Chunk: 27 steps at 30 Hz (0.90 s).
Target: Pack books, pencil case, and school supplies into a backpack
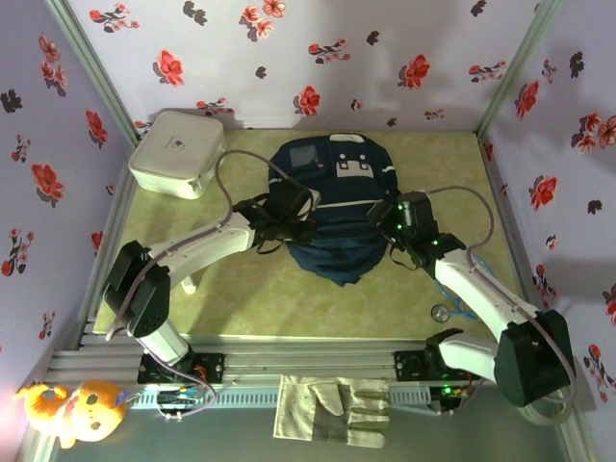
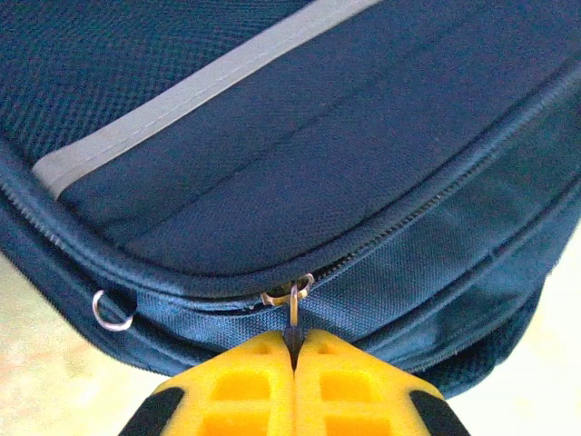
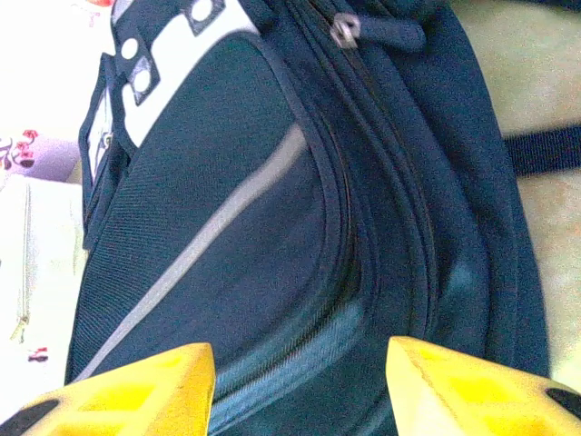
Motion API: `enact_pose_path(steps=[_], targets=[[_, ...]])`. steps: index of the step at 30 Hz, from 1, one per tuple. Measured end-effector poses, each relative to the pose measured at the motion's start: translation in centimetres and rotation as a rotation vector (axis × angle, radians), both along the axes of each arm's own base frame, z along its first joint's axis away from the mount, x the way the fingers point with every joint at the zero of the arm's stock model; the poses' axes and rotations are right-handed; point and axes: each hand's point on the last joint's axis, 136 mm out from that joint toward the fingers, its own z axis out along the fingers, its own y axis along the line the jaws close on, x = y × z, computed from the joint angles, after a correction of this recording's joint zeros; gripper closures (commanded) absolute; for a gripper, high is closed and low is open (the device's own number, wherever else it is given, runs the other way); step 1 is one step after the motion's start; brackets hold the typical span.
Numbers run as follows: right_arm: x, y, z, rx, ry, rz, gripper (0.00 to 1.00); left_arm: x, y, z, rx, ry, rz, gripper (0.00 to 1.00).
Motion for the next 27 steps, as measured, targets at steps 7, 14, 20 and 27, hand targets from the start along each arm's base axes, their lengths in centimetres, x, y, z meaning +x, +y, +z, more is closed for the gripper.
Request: enact_pose_path(steps=[7,14,20,27], targets=[[-1.4,-0.4,-1.8,0.094,0.067,-0.087,0.48,-0.7,-2.9,-0.5,-0.021,0.009,-0.060,1.00],[-0.4,0.7,-2.2,0.147,0.072,-0.079,0.51,-0.8,-3.0,-0.7,-0.020,0.013,-0.064,1.00],[0.0,0.8,-1.4,0.177,0.048,-0.092,0.55,-0.8,-3.0,-0.7,-0.020,0.013,-0.063,1.00],[-0.2,0.3,1.1,0.201,-0.031,-0.111,0.43,-0.7,-3.1,-1.0,-0.015,0.018,-0.064,1.00]])
